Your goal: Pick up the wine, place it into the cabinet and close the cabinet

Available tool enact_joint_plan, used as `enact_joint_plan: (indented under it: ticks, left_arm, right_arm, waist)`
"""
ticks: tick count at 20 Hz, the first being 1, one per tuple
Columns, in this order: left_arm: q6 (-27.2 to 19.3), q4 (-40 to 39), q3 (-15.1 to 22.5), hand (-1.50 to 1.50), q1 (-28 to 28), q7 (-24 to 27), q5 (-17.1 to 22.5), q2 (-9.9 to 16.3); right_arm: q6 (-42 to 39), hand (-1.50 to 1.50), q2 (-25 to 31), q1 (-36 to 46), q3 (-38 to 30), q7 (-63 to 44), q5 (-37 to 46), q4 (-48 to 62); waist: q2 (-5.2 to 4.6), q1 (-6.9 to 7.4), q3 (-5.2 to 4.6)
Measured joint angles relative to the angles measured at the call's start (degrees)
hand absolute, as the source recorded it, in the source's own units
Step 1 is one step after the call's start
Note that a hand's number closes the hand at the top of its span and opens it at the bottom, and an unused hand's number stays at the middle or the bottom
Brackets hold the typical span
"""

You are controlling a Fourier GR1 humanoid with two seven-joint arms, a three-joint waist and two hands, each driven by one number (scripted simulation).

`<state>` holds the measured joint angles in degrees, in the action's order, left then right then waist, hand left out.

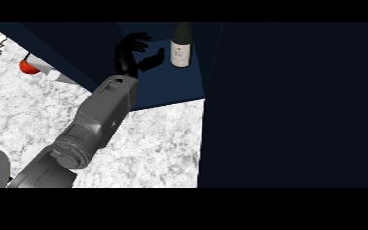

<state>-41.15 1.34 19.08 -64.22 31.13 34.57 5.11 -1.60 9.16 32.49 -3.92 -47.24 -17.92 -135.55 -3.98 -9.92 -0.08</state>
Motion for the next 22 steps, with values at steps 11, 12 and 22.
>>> enact_joint_plan:
  ticks: [11,12,22]
  left_arm:
    - [1.9,-0.1,-0.4,-1.5,-0.2,-1.6,0.2,-0.1]
    - [2.2,-0.1,-0.3,-1.5,-0.2,-1.5,0.2,-0.1]
    - [14.9,2.9,0.6,-1.5,0.1,1.6,-0.6,-0.9]
  right_arm:
    - [0.4,-1.5,-0.1,0.5,0.6,-0.4,0.1,0.0]
    - [0.4,-1.5,0.0,0.4,0.5,-0.4,0.1,0.0]
    - [1.0,-1.5,0.0,0.1,0.8,-0.8,0.2,0.0]
  waist:
    - [0.02,0.13,-0.2]
    - [0.01,0.17,-0.24]
    - [0.64,2.04,-0.71]
